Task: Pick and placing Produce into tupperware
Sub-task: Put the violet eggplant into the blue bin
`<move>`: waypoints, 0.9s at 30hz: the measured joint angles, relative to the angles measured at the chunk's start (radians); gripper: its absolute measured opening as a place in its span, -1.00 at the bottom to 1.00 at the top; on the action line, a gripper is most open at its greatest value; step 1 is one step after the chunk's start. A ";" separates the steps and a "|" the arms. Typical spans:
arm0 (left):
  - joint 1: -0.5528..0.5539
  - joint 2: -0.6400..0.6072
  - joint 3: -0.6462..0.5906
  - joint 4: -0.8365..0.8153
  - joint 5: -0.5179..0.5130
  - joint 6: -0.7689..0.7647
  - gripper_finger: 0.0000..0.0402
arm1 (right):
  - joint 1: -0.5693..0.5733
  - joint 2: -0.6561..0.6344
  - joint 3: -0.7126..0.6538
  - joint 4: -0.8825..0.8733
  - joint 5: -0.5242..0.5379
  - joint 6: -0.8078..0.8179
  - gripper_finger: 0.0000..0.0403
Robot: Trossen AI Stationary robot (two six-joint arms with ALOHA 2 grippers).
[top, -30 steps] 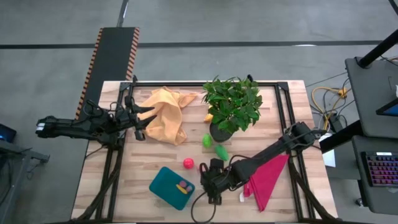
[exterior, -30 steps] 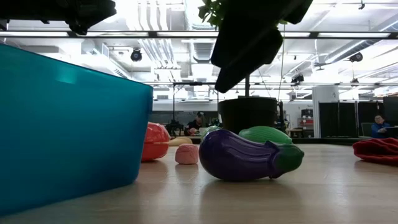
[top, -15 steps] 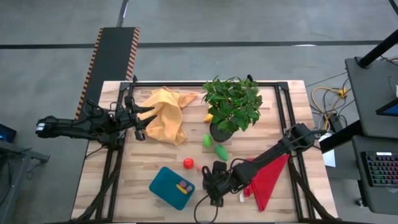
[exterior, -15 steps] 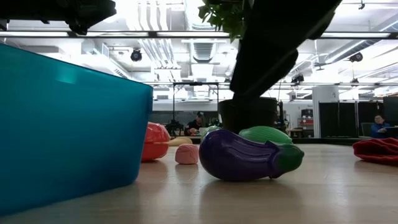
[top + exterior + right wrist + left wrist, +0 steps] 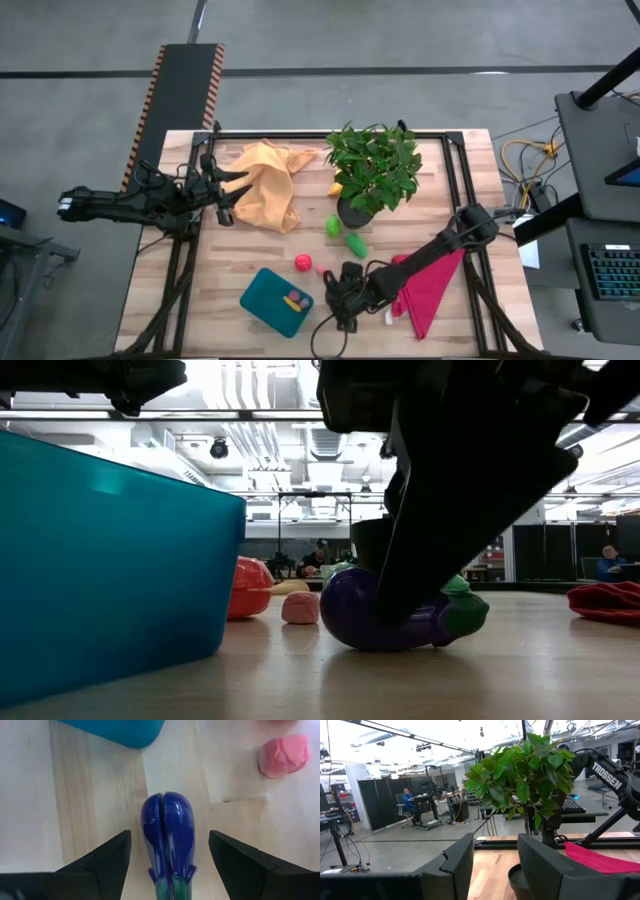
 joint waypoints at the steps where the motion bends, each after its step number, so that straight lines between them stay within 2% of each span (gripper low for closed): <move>1: 0.000 0.000 0.000 0.000 0.000 0.000 -0.30 | 0.000 0.005 0.000 0.003 -0.001 -0.001 0.28; 8: 0.000 0.005 0.000 0.000 0.000 0.000 -0.30 | 0.000 0.015 0.003 0.011 0.001 -0.001 0.26; 27: 0.000 0.006 0.000 0.007 0.000 0.003 -0.30 | 0.000 0.052 0.006 0.038 0.014 -0.005 0.03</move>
